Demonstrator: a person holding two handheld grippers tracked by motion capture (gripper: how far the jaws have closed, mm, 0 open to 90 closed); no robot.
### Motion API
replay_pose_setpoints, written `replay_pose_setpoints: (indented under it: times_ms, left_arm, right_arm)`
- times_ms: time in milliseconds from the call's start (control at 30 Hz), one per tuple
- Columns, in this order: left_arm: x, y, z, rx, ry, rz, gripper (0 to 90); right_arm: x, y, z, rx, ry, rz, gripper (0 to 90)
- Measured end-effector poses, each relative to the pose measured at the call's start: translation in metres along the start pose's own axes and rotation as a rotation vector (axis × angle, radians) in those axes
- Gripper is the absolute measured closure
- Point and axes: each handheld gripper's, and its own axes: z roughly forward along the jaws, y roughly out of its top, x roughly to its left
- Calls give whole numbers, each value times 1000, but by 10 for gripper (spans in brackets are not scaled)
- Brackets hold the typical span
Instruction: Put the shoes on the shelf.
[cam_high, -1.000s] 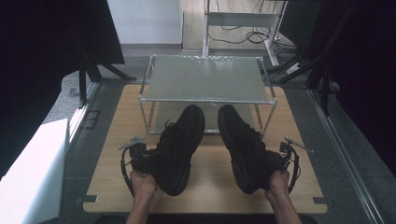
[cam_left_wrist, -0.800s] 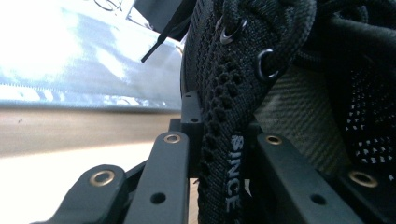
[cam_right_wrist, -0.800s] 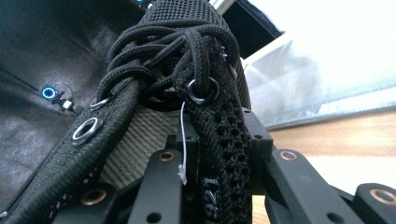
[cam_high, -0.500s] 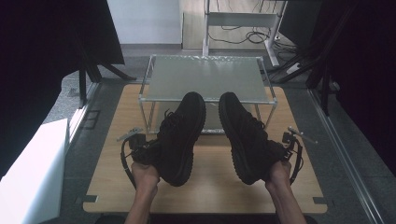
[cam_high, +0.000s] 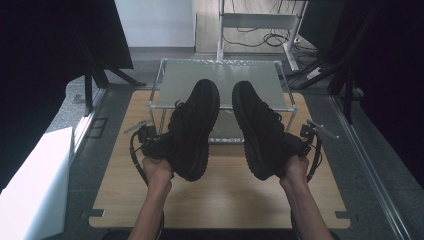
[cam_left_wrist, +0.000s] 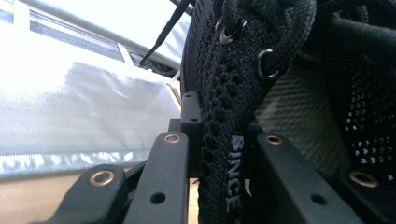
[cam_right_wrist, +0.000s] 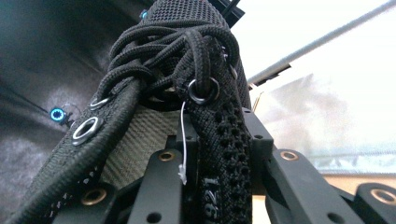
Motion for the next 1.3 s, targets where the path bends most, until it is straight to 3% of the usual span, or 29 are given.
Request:
replay_pose_setpoints:
  times_ms: [133,600,833,1300]
  left_arm:
    - [-2,15,8,-10,19,-12,796]
    - [2,59,40,-27,78,-59,793]
    - [3,80,56,-14,112,-63,792]
    - [16,108,85,14,219,-109,790]
  right_arm:
    - [2,11,8,-13,-3,12,736]
    - [1,48,35,-39,-87,32,736]
    - [-4,63,53,-46,-106,77,736]
    - [5,95,92,-42,-183,40,736]
